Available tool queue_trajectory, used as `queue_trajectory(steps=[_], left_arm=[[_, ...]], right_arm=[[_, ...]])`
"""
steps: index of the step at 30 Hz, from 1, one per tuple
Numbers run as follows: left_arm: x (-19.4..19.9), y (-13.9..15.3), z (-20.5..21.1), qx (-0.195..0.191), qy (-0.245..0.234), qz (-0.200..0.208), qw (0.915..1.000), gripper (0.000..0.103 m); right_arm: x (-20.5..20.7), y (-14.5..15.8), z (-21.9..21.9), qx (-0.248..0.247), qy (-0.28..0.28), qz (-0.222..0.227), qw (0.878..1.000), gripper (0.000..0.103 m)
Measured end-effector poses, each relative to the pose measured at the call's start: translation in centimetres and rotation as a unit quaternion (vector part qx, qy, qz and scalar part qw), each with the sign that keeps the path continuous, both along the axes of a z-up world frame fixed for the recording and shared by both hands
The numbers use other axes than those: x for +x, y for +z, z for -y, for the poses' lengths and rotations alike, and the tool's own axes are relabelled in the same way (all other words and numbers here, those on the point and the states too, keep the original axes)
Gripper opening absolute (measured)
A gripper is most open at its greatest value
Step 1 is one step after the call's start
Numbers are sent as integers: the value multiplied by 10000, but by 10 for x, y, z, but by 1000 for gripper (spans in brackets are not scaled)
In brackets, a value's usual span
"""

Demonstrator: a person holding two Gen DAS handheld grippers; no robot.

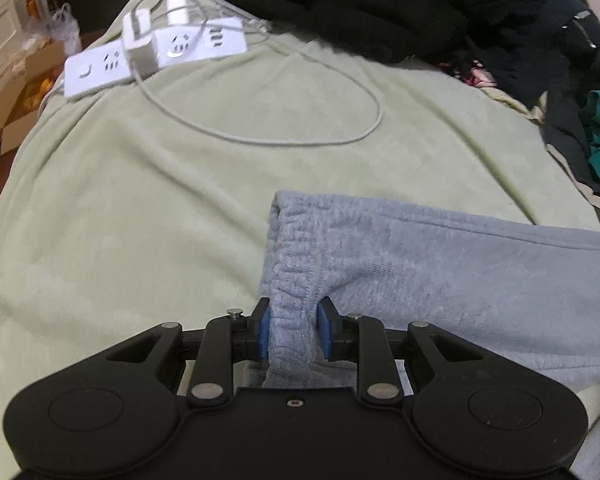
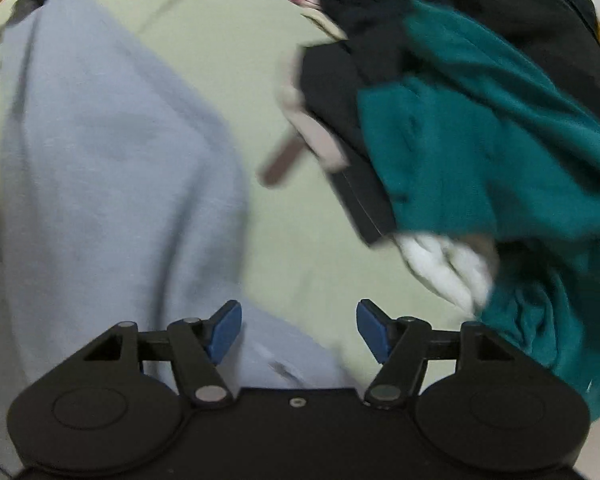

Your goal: Fold clothes

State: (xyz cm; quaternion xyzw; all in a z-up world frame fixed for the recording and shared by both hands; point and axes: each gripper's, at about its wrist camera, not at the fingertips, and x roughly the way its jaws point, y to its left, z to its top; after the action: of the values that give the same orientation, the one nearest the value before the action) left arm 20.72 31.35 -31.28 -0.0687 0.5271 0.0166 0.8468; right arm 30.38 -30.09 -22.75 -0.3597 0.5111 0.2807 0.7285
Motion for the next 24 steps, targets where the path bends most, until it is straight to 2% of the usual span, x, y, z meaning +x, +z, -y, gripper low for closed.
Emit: queue_trajectory(steps=[6, 10, 12, 13, 15, 18, 20, 22, 24], left_arm=[[-3, -4, 10, 315, 21, 14, 9995, 28], [-4, -10, 15, 414, 212, -29, 9989, 28], [-3, -12, 15, 395, 364, -30, 9986, 29], [-3, -12, 16, 412, 429, -38, 9982, 29], [-3, -12, 18, 470, 567, -61, 9973, 29], [-2, -11, 22, 585, 694, -89, 9958, 29], [-1, -10, 27, 735, 666, -93, 9950, 28], [0, -8, 37, 1015, 627, -103, 9928, 27], [0, -6, 38, 1053, 710, -78, 9919, 27]], right_arm=[[39, -30, 29, -250, 31, -1106, 9935, 68], [50, -48, 40, -186, -179, -1850, 9824, 69], [47, -63, 42, -260, -85, -2225, 9746, 69], [45, -66, 41, -298, 14, -2254, 9738, 69], [39, -71, 39, -429, 370, -2111, 9758, 55], [37, -68, 43, -405, 520, -1986, 9779, 39], [35, -62, 43, -454, 713, -1778, 9804, 20], [37, -57, 45, -487, 734, -1637, 9826, 15], [39, -53, 47, -629, 815, -1318, 9859, 13]])
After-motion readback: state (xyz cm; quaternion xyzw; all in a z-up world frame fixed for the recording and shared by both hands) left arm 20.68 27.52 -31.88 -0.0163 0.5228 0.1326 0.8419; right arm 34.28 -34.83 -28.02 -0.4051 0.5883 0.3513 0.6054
